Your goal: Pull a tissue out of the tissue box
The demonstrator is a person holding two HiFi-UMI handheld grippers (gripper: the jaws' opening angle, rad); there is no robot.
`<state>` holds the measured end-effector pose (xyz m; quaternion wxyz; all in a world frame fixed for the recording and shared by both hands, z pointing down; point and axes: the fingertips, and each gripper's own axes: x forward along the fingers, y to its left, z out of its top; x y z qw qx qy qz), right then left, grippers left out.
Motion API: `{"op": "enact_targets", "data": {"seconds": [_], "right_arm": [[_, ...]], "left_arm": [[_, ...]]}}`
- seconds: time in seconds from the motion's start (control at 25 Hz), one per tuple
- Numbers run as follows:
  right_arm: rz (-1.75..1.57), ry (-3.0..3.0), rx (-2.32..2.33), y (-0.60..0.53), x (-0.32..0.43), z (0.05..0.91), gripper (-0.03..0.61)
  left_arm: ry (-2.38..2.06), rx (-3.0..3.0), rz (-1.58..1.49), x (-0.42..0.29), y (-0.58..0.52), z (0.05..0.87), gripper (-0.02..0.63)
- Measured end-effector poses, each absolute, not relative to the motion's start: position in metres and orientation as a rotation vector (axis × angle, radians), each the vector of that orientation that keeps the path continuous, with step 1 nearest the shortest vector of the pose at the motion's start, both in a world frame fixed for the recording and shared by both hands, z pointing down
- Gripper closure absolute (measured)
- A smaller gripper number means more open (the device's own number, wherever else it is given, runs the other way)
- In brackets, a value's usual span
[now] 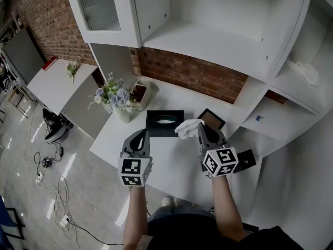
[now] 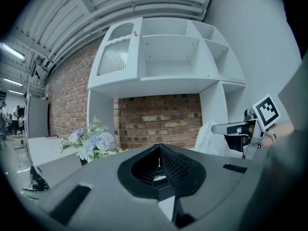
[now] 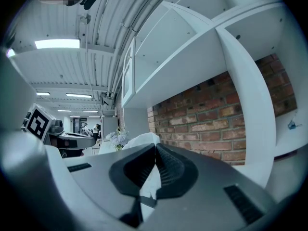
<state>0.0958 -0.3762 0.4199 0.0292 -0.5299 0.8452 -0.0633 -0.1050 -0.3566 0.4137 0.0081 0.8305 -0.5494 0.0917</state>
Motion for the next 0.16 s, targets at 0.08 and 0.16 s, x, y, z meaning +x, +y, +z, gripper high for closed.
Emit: {"op": "enact_targets", "data": {"seconds": [0.08,0.16], "right_arm": [[-0.197,2.604,-1.638,-0.3763,0.0964,0.4204,0.578],[-0.200,2.601,-1.642,-0.3766,0.0969,0.4210,0.578]], "left_arm": [[-1.715,2.597,0.289,-0.1052,-0.3565,0.4143,0.604],[-1.714,2.599,0.292,-0.1057,-0.3566,0.4147,0.604]]}}
